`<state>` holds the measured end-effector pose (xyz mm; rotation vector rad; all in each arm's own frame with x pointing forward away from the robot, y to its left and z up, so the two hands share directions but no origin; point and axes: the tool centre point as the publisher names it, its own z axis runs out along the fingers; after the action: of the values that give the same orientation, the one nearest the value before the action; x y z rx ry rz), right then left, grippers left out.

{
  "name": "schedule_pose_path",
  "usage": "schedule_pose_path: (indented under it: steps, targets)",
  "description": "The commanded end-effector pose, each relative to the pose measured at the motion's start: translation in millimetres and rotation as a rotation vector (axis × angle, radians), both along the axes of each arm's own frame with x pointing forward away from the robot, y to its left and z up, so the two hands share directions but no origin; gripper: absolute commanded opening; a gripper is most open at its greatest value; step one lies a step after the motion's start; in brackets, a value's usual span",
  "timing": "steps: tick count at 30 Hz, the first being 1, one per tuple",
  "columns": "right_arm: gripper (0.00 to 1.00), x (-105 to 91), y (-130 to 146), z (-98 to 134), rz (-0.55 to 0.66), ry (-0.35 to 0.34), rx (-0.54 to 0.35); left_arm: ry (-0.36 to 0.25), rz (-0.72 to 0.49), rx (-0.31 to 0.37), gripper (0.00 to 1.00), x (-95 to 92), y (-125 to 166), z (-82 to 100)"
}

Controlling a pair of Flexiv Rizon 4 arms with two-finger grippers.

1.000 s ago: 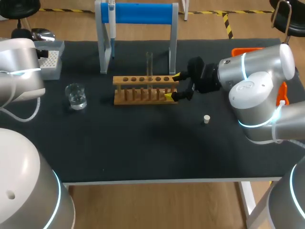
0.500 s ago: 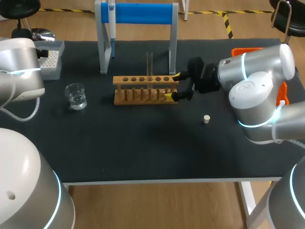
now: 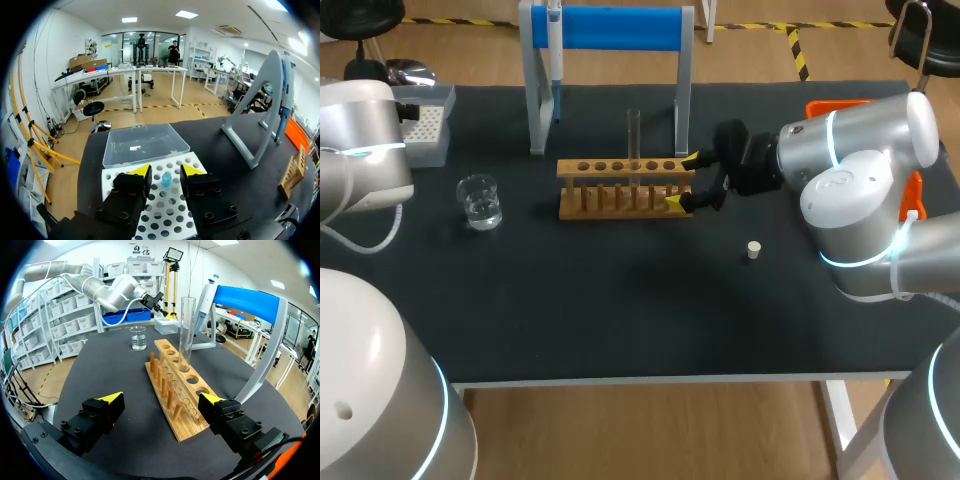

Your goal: Invert the test tube, pick up the pipette, mount the tip to pipette, aspirate from beaker and dispense into the tube, eject the tip, return the pipette, and cap with the stopper.

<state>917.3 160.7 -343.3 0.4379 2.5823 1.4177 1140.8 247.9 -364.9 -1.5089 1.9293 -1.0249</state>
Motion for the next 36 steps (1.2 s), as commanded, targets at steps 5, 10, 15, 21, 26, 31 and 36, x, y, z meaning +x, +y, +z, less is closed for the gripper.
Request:
schedule_pose_path:
  steps: [5,10,15,21,26,31,36]
  targets:
    - [1.0,-0.3,-0.3,0.2,0.0,0.001,-0.002,0.014,-0.003,0.002,0.35,3.0,1.0,-0.4]
    - [1.0,-0.3,-0.3,0.2,0.0,0.001,-0.002,0.015,0.0,0.002,0.33,3.2,1.4,-0.7]
    - [1.0,-0.3,-0.3,0.2,0.0,0.001,-0.002,0.017,0.001,0.001,0.32,3.3,1.7,-1.0]
    - [1.0,-0.3,-0.3,0.2,0.0,0.001,-0.002,0.019,0.005,0.003,0.26,3.2,2.1,-1.2]
    - [1.0,-0.3,-0.3,0.2,0.0,0.001,-0.002,0.021,0.006,0.003,0.08,2.9,2.3,-1.4]
    - [1.0,-0.3,-0.3,0.2,0.0,0.001,-0.002,0.022,0.007,0.004,0.0,2.8,2.2,-1.5]
    - [1.0,-0.3,-0.3,0.2,0.0,0.001,-0.002,0.024,0.006,0.005,0.0,2.6,2.0,-1.5]
